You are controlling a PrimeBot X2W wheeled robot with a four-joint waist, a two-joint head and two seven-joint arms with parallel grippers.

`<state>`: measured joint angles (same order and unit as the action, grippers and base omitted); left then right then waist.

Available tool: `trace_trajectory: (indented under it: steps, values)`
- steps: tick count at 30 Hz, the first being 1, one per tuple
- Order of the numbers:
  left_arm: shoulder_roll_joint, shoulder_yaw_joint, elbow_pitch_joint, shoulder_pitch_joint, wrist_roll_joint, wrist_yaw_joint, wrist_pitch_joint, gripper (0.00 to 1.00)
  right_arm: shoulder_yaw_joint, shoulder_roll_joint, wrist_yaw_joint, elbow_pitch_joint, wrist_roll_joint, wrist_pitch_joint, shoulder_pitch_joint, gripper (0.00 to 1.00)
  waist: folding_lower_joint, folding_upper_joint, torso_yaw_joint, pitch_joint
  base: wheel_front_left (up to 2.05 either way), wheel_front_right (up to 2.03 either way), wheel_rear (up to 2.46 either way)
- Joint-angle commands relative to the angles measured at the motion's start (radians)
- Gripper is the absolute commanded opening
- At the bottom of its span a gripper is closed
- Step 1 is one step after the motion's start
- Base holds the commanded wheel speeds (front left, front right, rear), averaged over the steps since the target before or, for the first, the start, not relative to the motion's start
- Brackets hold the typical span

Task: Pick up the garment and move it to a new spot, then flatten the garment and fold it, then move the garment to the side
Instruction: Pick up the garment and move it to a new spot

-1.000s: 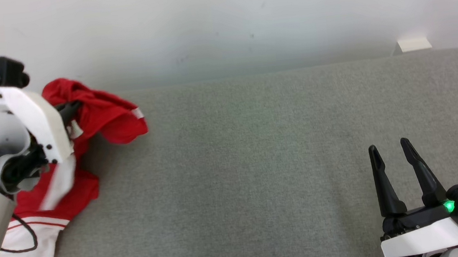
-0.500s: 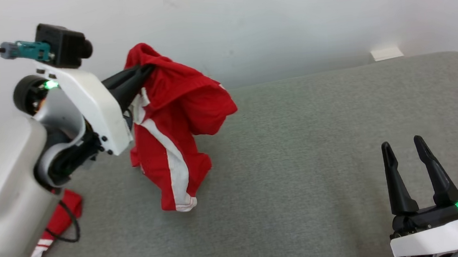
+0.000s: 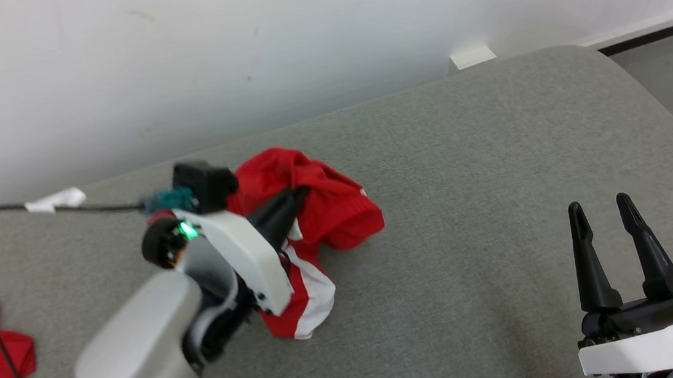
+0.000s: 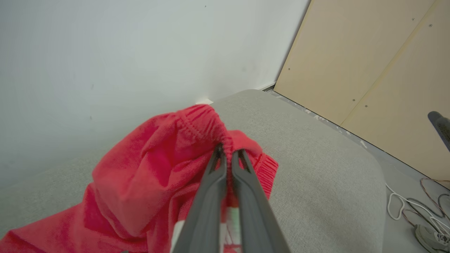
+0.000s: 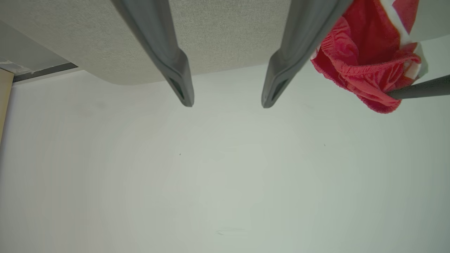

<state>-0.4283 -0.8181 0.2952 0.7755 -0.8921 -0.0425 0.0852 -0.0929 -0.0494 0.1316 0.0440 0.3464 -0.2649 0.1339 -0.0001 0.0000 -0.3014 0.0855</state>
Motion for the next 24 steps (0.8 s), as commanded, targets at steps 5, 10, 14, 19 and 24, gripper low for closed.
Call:
trace_trajectory:
  steps: [5, 10, 14, 19, 24]
  values:
    - [0.112, -0.075, 0.159, -0.094, 0.049, -0.006, -0.107, 0.00, 0.004, -0.002, -0.002, 0.001, -0.003, 0.001, 0.002, 1.00, 0.0001, 0.0000, -0.023, 0.015, 0.00, 0.00, 0.00]
    - [0.184, -0.108, 0.266, -0.097, 0.059, -0.033, -0.160, 1.00, 0.003, -0.002, -0.002, 0.006, -0.007, 0.001, 0.003, 1.00, 0.0001, 0.0000, -0.012, 0.018, 0.00, 0.00, 0.00]
    - [0.219, -0.108, 0.317, -0.072, 0.062, -0.055, -0.225, 1.00, 0.013, -0.002, -0.002, 0.012, -0.016, 0.001, -0.001, 1.00, 0.0001, 0.0000, 0.013, 0.014, 0.00, 0.00, 0.00]
    - [0.221, -0.092, 0.302, -0.044, 0.074, -0.068, -0.298, 1.00, 0.016, -0.002, -0.002, 0.013, -0.008, 0.001, -0.007, 1.00, 0.0001, 0.0000, 0.053, 0.005, 0.00, 0.00, 0.00]
    - [0.176, -0.035, 0.234, -0.055, 0.097, -0.031, -0.339, 1.00, 0.012, -0.002, -0.002, 0.011, -0.005, 0.001, -0.017, 1.00, 0.0001, 0.0000, 0.108, -0.005, 0.00, 0.00, 0.00]
